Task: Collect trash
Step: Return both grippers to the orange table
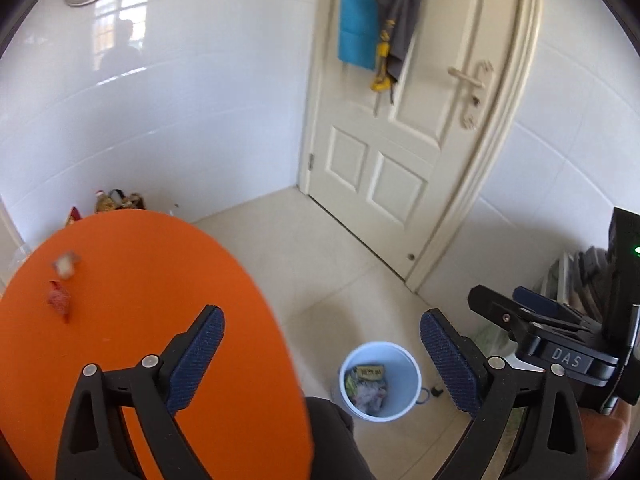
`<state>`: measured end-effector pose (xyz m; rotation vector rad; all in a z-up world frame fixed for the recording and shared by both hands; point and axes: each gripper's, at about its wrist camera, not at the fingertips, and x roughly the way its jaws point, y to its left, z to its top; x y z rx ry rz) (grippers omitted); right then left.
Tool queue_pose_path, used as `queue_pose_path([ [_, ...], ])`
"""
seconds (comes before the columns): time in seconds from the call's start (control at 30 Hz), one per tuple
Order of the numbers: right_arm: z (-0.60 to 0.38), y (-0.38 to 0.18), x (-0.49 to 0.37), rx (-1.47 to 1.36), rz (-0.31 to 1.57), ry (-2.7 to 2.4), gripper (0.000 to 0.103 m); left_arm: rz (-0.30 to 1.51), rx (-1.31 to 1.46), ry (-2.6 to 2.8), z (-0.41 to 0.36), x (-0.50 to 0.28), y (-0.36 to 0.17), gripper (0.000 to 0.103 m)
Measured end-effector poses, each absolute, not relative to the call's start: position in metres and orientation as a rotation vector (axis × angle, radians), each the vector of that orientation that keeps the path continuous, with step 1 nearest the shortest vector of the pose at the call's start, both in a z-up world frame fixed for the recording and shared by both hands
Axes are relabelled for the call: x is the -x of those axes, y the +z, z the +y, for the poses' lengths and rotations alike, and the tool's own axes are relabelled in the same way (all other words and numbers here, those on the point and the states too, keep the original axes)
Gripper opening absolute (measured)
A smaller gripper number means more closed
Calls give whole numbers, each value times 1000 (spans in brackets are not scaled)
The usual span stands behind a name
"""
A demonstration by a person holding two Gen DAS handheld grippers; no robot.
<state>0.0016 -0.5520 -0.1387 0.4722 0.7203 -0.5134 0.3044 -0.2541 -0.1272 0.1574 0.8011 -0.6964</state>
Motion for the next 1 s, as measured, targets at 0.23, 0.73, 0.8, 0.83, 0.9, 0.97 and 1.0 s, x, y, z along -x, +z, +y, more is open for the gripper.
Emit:
queue_pose_path([
  [0.23,-483,-96,-39,-380,656,-383,103,715,-76,-577,-152,-275,-85,101],
  [0.73,-345,-44,-114,-206,576,-97,103,547,45,-277,33,-170,-36,102],
  [0.8,-327,-43,-123,-180,576,-62,103,532,64,-245,50,-156,-34,102],
  [0.83,-318,-43,-128,-166,579,-44,103,527,71,-230,50,-151,-35,102],
  [0.9,-302,-46,-139,-139,588,-11,103,521,86,-184,70,-137,-37,102],
  [0.97,-287,-52,-153,-115,606,21,103,530,97,-148,76,-132,-44,102],
  [1.0,-282,-56,-159,-108,617,33,103,539,105,-132,71,-133,-48,102],
])
